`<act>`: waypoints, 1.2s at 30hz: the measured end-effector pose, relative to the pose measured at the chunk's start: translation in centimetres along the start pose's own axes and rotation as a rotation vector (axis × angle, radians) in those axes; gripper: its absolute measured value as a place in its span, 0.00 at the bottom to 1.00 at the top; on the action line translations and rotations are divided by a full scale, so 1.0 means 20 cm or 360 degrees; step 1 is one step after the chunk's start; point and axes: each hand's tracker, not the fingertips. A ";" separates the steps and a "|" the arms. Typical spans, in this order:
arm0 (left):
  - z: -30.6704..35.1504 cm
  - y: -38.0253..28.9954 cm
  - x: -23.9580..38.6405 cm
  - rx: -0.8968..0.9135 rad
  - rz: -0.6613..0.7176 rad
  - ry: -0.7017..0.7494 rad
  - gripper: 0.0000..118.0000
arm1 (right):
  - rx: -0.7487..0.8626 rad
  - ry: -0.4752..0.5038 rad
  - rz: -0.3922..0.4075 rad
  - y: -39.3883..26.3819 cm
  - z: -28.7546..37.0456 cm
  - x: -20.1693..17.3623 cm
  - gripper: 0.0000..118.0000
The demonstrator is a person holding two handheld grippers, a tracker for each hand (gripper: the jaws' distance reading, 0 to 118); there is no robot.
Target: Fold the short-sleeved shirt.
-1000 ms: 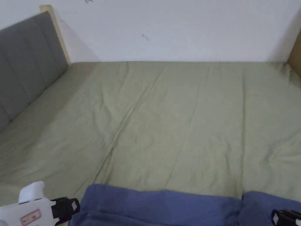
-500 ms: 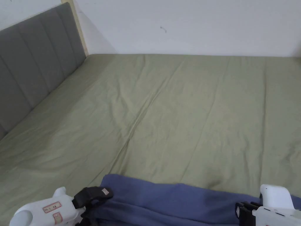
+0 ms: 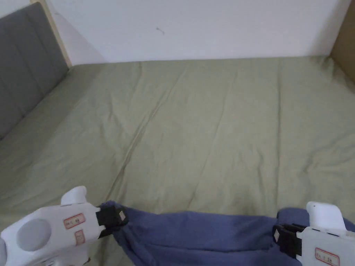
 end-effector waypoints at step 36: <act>-0.73 -0.64 0.65 -0.0724 -0.0480 -0.0375 0.02 | -0.0056 -0.0116 -0.0349 -0.23 0.07 0.31 0.05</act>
